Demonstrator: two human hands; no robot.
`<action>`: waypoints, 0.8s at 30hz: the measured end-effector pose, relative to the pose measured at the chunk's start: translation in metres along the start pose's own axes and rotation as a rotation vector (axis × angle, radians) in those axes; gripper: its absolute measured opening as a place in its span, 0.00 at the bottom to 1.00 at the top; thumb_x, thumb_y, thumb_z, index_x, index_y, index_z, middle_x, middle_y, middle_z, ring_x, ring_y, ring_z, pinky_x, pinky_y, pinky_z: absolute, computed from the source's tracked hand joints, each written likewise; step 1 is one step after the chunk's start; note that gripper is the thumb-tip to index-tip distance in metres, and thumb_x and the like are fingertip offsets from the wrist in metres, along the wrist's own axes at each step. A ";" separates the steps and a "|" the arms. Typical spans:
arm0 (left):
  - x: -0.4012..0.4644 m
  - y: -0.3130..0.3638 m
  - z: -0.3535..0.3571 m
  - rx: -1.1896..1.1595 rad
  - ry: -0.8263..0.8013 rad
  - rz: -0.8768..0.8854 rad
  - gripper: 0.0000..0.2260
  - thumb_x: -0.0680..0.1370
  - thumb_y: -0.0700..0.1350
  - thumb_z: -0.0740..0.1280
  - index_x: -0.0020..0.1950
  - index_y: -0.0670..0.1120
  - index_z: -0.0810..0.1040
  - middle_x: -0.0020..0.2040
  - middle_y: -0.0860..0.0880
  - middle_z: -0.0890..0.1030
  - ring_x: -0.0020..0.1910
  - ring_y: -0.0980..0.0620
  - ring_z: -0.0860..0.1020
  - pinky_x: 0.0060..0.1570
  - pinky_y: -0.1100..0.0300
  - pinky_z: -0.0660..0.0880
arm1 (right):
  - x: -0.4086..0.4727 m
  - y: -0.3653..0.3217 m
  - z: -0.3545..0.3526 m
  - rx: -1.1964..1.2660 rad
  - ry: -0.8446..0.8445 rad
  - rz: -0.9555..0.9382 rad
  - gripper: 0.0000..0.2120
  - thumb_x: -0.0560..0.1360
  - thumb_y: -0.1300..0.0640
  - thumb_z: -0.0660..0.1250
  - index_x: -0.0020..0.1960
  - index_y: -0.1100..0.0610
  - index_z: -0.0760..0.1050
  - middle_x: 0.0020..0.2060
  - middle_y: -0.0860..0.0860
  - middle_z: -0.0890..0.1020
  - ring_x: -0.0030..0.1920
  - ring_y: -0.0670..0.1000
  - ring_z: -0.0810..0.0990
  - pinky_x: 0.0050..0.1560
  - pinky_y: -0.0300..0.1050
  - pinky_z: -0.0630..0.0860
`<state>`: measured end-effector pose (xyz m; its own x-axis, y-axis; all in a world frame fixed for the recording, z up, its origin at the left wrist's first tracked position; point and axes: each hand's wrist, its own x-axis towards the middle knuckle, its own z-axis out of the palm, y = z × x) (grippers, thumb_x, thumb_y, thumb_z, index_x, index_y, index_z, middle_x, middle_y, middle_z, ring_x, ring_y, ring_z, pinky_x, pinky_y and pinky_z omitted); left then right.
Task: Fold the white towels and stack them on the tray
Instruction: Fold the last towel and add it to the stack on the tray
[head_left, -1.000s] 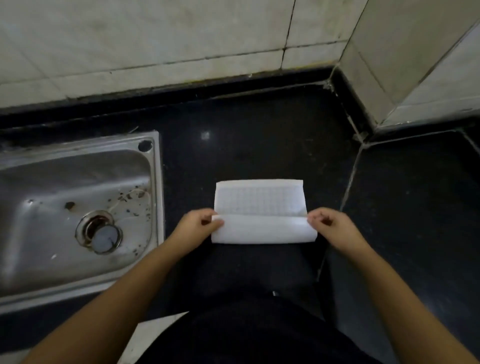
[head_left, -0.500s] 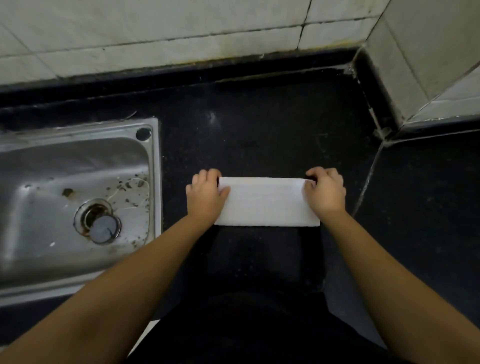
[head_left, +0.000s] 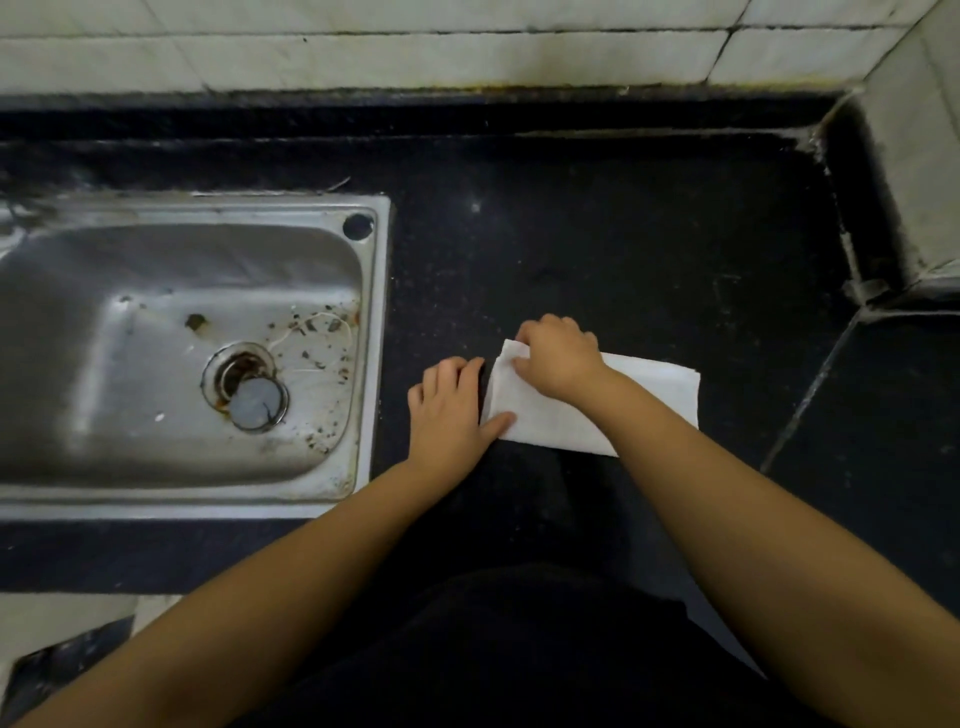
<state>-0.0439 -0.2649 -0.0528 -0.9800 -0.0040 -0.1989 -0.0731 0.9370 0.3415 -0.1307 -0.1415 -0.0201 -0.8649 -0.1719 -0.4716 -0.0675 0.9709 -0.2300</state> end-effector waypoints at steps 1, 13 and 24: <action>0.003 0.001 -0.003 -0.033 -0.020 -0.006 0.26 0.75 0.58 0.65 0.69 0.48 0.67 0.64 0.48 0.68 0.64 0.47 0.66 0.60 0.53 0.62 | -0.004 0.004 -0.008 0.135 -0.016 0.001 0.13 0.76 0.55 0.63 0.60 0.55 0.73 0.57 0.54 0.75 0.60 0.55 0.73 0.60 0.51 0.71; 0.067 0.088 -0.142 -0.781 0.211 0.332 0.05 0.77 0.44 0.66 0.41 0.50 0.76 0.35 0.57 0.76 0.35 0.64 0.73 0.39 0.67 0.70 | -0.073 0.066 -0.124 1.083 0.643 -0.224 0.11 0.75 0.63 0.64 0.42 0.48 0.70 0.38 0.44 0.75 0.40 0.39 0.73 0.42 0.32 0.69; -0.007 0.032 -0.061 -0.681 -0.512 0.093 0.04 0.76 0.38 0.68 0.49 0.40 0.79 0.45 0.45 0.83 0.45 0.54 0.80 0.50 0.62 0.75 | -0.130 0.096 0.017 1.030 0.114 -0.019 0.13 0.74 0.70 0.64 0.42 0.53 0.75 0.41 0.51 0.81 0.40 0.45 0.77 0.43 0.38 0.72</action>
<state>-0.0502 -0.2566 0.0160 -0.7951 0.3742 -0.4773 -0.2528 0.5109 0.8216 -0.0163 -0.0293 0.0049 -0.9135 -0.1166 -0.3897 0.3304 0.3459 -0.8782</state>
